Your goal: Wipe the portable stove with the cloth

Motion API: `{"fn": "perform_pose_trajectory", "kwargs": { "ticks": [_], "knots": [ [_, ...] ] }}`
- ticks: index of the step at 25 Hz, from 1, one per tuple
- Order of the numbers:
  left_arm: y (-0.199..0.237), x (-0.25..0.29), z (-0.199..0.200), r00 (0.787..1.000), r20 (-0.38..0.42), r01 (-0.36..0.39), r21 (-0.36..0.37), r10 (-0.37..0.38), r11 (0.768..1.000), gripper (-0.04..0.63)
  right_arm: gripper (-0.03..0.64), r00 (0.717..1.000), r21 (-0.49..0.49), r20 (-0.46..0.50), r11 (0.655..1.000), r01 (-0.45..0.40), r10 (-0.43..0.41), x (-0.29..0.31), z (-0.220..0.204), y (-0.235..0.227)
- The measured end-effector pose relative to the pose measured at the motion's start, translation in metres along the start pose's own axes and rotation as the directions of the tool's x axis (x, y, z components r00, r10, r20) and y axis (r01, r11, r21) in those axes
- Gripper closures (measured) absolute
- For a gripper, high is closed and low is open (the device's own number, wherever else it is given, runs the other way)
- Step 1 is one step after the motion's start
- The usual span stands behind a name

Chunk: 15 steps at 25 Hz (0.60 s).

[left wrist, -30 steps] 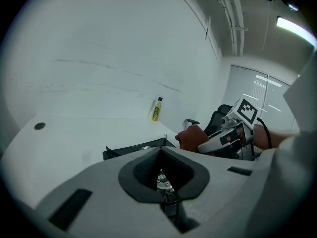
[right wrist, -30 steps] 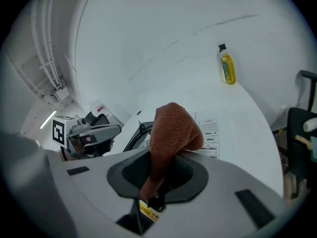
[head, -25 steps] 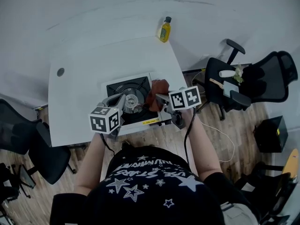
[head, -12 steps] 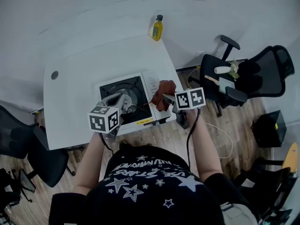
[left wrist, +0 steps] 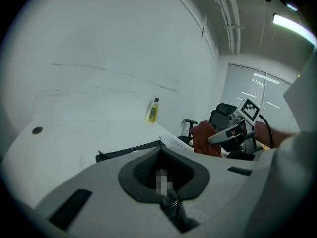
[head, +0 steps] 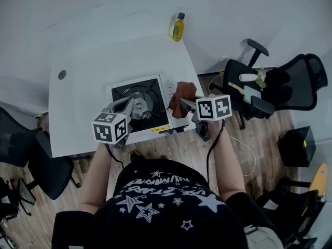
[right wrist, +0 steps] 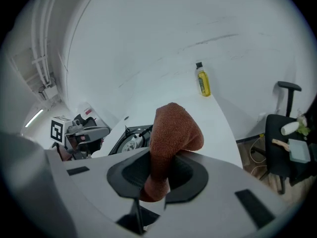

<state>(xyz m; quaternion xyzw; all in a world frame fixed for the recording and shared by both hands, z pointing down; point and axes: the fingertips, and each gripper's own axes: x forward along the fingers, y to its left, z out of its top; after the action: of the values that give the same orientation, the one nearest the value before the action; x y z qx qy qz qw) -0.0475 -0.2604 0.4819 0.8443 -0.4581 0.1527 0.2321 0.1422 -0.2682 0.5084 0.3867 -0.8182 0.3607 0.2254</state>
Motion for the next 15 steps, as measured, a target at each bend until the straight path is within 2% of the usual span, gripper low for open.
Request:
{"fn": "perform_pose_trajectory", "kwargs": {
  "ticks": [7, 15],
  "knots": [
    [0.03, -0.038, -0.007, 0.995, 0.024, -0.099, -0.044, 0.101, 0.994, 0.589, 0.543, 0.987, -0.105, 0.03, 0.982, -0.157, 0.16, 0.006, 0.023, 0.077],
    [0.048, -0.078, -0.037, 0.982, 0.006, -0.188, -0.095, 0.19, 0.977, 0.589, 0.543, 0.942, -0.165, -0.069, 0.928, -0.334, 0.327, 0.041, 0.002, 0.166]
  ]
}}
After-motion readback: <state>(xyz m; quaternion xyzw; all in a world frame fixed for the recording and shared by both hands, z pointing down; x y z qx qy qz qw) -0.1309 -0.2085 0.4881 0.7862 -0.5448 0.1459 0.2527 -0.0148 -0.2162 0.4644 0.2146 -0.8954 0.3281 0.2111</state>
